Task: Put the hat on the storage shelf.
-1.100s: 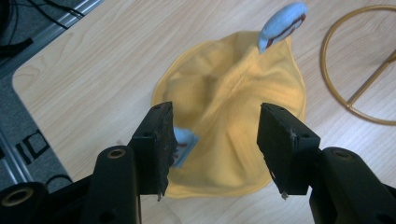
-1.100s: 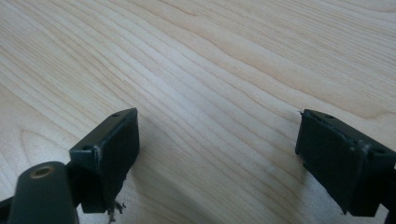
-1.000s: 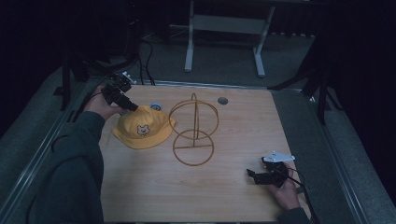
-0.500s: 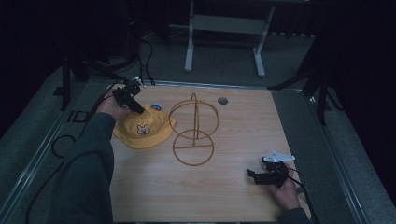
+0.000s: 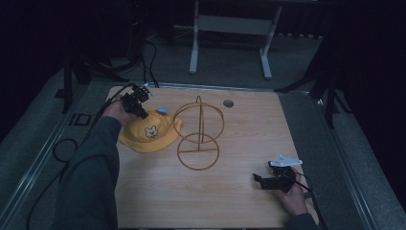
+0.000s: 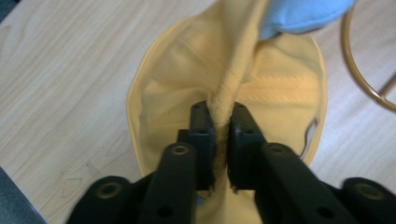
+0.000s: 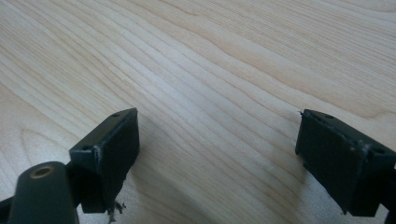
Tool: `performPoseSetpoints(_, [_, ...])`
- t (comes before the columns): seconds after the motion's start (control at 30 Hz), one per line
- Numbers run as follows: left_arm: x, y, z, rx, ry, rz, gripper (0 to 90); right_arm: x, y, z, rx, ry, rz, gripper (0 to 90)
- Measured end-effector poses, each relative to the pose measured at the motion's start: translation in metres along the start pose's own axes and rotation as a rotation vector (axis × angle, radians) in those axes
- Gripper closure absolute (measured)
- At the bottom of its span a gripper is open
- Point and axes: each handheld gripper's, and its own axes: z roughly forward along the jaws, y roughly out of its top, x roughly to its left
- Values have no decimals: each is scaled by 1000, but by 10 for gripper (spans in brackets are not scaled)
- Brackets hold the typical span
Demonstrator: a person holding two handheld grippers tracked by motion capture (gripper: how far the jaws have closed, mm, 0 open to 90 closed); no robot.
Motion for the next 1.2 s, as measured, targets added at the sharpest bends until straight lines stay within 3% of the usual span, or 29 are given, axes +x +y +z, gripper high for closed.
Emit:
performPoseSetpoints(0.23, [-1, 1, -8, -1, -12, 14, 849, 0, 0, 0, -1, 0, 3, 135])
performPoseSetpoints(0.5, [2, -4, -24, -18, -17, 4, 850, 0, 0, 0, -1, 0, 3, 135])
performPoseSetpoints(1.2, [8, -18, -69, -114, -21, -5, 848, 0, 0, 0, 1, 0, 3, 135])
